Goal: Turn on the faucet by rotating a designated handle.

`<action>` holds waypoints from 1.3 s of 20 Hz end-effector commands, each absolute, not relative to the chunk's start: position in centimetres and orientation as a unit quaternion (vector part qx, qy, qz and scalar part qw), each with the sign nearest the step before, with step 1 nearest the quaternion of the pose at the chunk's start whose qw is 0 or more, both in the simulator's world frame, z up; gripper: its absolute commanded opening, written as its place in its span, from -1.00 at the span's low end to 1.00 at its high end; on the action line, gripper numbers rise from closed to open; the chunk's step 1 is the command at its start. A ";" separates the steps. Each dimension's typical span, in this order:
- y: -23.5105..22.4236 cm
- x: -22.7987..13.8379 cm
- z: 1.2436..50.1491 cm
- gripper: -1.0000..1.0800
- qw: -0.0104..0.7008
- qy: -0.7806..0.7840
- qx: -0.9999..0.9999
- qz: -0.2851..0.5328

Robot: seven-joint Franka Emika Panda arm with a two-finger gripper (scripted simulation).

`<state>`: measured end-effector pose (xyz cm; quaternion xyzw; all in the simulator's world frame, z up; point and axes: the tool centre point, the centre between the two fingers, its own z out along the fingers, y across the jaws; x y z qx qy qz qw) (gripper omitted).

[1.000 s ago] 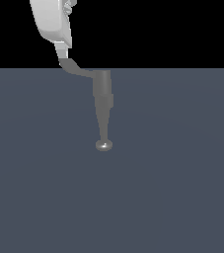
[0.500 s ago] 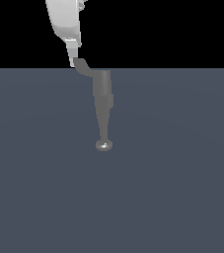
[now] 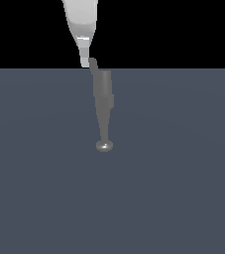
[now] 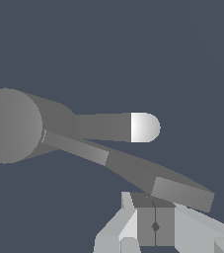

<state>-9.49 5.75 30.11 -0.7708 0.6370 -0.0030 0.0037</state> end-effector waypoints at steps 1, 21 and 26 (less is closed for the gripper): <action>4.2 -9.3 30.0 -1.00 0.003 0.640 -0.768 -0.002; -2.3 -6.9 30.1 -1.00 0.003 0.632 -0.775 -0.002; -3.4 -5.7 30.0 -1.00 0.002 0.634 -0.773 -0.001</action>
